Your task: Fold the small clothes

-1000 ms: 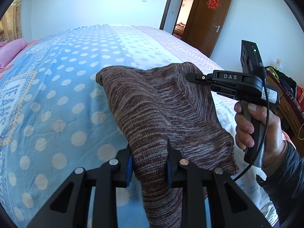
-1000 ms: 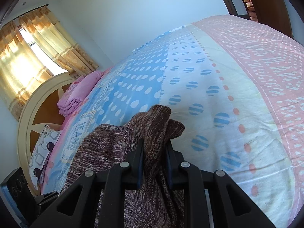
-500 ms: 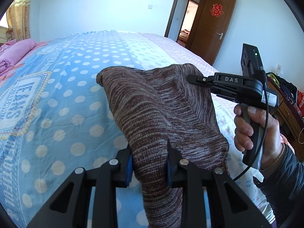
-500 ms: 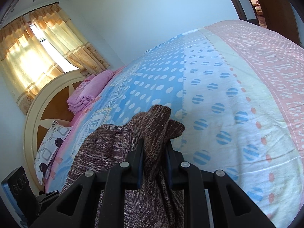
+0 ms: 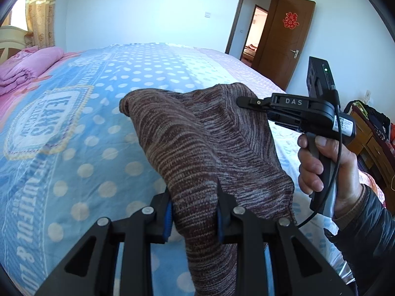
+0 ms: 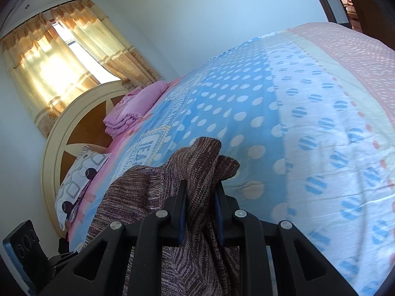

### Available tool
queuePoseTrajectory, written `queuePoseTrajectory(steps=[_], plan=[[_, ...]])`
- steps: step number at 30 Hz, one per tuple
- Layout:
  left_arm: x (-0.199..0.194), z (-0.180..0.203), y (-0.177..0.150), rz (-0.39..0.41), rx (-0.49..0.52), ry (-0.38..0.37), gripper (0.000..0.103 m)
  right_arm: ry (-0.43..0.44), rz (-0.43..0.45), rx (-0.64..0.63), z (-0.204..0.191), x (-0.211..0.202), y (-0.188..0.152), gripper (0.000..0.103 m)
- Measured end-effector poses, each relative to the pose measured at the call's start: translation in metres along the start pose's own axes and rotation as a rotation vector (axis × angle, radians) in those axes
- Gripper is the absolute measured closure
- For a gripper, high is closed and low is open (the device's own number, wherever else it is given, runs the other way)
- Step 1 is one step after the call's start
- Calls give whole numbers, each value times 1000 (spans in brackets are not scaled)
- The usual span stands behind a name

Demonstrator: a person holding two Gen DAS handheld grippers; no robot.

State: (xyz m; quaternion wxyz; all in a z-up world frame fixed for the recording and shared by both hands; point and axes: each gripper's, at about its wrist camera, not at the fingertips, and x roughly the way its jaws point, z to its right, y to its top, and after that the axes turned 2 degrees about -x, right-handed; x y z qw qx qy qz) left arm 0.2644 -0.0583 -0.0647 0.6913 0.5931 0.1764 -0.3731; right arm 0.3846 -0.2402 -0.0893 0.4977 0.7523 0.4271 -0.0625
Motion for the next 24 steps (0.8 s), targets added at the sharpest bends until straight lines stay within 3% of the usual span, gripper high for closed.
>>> queuePoseTrajectory(steps=[24], plan=[[-59, -91, -39, 86, -153, 120, 75, 142, -107, -116, -123, 86, -22, 84]])
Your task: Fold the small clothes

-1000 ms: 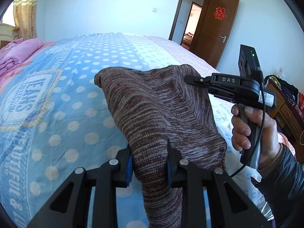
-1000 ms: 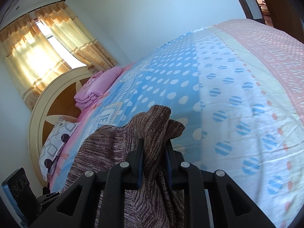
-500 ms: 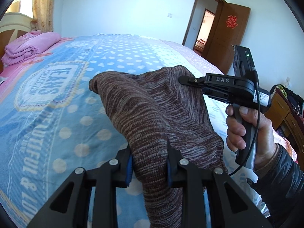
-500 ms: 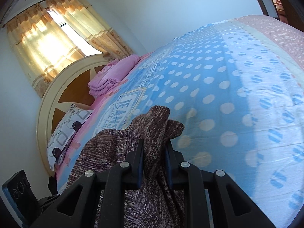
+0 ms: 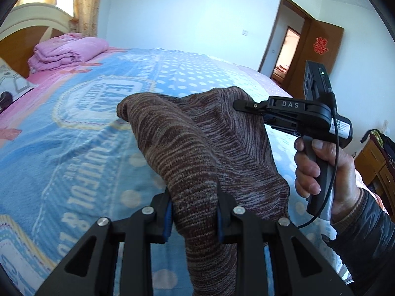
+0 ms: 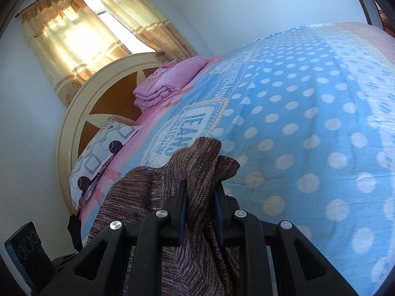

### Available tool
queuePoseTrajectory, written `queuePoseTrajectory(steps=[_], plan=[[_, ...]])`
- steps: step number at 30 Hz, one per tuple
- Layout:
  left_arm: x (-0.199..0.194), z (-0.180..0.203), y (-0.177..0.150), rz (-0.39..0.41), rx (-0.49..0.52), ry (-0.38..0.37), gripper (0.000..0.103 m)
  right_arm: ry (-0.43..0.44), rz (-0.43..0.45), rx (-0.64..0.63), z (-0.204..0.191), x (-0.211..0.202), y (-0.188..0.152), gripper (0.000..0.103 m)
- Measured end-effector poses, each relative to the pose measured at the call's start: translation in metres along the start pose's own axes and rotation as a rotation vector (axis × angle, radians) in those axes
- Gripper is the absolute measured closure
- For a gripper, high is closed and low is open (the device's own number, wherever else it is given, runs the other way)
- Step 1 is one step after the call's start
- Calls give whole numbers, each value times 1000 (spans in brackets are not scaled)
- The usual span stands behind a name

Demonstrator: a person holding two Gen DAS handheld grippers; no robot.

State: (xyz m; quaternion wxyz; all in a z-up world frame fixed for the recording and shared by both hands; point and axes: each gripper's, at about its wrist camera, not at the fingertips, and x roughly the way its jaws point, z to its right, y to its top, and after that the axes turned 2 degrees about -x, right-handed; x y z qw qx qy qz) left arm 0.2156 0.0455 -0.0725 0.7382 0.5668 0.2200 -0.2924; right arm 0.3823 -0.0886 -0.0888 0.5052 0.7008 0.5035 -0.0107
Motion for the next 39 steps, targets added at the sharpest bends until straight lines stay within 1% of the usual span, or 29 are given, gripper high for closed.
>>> queuePoseTrajectory(steps=[4, 7, 11, 21, 26, 30, 32, 39], plan=[[-7, -13, -4, 8, -23, 28, 75, 17, -32, -29, -19, 22, 2, 84], [-13, -18, -7, 14, -20, 52, 75, 31, -51, -52, -33, 37, 4, 84], [-17, -33, -11, 14, -20, 87, 75, 49, -83, -76, -48, 56, 4, 84], [-13, -71, -31, -38, -37, 171, 75, 79, -181, -141, -86, 113, -9, 84], [-14, -84, -38, -57, -59, 187, 75, 93, -219, -160, -100, 138, -15, 84], [-15, -90, -42, -60, -68, 192, 75, 92, -227, -164, -104, 148, -17, 84], [-14, -90, -44, -64, -68, 194, 75, 74, -231, -168, -103, 150, -19, 84], [-9, -90, -56, -82, -69, 213, 75, 55, -250, -126, -87, 158, -23, 84]])
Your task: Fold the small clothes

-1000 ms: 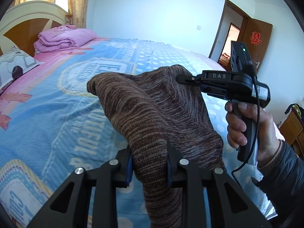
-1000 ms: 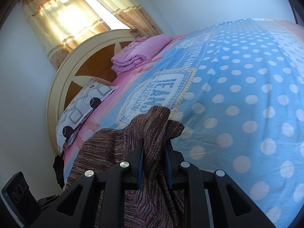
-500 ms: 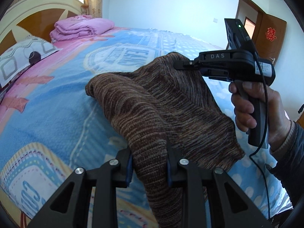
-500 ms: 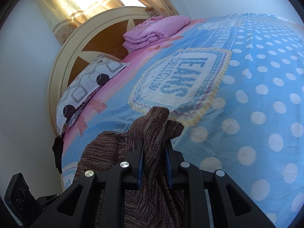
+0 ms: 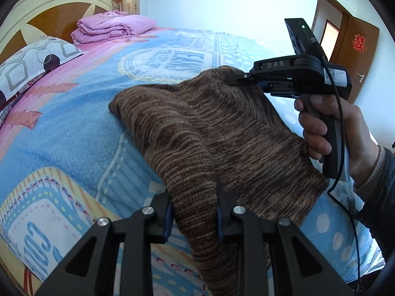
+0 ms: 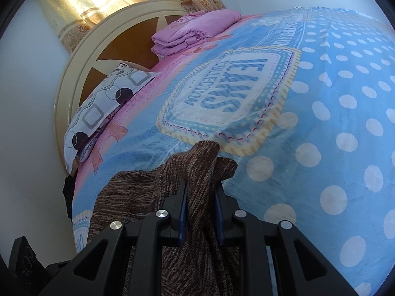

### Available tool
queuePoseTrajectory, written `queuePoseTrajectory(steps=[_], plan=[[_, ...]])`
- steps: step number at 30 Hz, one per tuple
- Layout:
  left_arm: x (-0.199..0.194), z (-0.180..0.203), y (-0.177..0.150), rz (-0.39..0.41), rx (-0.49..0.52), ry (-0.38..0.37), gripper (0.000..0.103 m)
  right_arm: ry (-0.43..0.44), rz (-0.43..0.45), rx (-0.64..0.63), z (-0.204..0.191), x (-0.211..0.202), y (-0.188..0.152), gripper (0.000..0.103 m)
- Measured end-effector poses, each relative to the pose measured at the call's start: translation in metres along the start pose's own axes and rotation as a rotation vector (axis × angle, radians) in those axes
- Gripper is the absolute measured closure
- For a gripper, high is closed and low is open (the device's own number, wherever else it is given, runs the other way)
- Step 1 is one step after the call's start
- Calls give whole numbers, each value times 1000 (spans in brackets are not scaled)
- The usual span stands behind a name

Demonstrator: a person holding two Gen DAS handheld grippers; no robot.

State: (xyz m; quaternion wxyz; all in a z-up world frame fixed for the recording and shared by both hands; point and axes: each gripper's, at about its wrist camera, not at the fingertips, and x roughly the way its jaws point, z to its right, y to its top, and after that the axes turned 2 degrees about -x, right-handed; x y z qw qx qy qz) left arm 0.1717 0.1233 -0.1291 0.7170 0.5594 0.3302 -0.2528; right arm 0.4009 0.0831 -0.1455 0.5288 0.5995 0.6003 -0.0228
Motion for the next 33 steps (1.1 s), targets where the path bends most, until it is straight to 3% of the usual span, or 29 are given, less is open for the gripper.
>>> queuePoseTrajectory(steps=[16, 19, 25, 30, 33], plan=[[5, -1, -5, -3, -14, 8, 74, -78, -71, -29, 5, 22, -1, 83], [4, 0, -6, 0, -12, 12, 72, -58, -74, -5, 12, 25, -1, 81], [-1, 2, -7, 2, -6, 29, 67, -47, -88, 22, 19, 20, -5, 61], [-24, 7, -1, 55, 30, 58, 62, -15, -103, 40, 31, -8, -21, 58], [-41, 6, 7, 133, 45, 99, 50, -6, -85, 59, 39, -42, -39, 58]])
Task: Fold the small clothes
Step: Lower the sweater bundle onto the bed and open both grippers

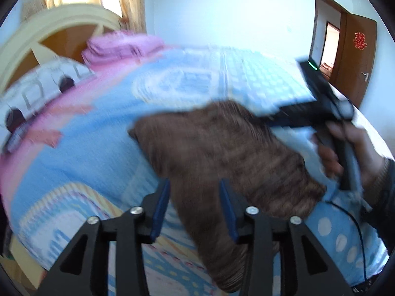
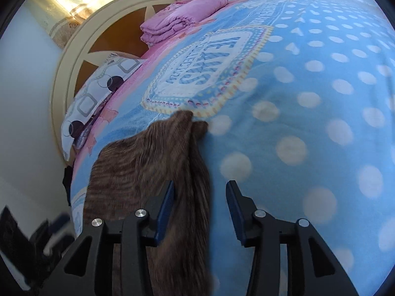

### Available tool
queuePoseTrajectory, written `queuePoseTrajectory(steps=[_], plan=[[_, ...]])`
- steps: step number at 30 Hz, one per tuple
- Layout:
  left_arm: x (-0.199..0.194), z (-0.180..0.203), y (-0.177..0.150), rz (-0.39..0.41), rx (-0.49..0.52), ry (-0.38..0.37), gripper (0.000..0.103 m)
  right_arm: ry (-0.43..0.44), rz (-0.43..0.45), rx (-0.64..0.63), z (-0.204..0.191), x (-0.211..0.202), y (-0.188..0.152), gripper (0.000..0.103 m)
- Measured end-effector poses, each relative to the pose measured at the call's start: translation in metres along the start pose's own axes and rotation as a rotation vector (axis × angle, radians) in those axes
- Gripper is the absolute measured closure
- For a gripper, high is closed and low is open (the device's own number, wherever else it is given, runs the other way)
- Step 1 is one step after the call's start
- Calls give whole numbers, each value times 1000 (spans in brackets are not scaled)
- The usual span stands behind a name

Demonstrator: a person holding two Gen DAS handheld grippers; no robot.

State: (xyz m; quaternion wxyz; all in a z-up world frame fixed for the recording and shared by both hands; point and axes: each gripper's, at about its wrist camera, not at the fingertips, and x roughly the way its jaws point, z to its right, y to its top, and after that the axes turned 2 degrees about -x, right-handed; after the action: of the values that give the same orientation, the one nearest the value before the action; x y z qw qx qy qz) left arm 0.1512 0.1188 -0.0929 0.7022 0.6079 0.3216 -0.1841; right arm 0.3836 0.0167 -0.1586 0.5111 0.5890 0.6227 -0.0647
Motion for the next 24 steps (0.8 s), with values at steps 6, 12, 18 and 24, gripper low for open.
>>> queuePoseTrajectory(steps=[6, 12, 18, 24], plan=[[26, -13, 23, 64, 25, 98, 33, 84, -41, 12, -9, -43, -59, 57], [84, -35, 28, 11, 1, 195, 30, 19, -81, -18, -24, -45, -104, 92], [87, -23, 20, 13, 9, 210, 23, -45, -99, -22, -25, -65, -124, 96], [75, -23, 20, 4, 2, 220, 19, -144, 30, -59, -37, -84, -103, 82]])
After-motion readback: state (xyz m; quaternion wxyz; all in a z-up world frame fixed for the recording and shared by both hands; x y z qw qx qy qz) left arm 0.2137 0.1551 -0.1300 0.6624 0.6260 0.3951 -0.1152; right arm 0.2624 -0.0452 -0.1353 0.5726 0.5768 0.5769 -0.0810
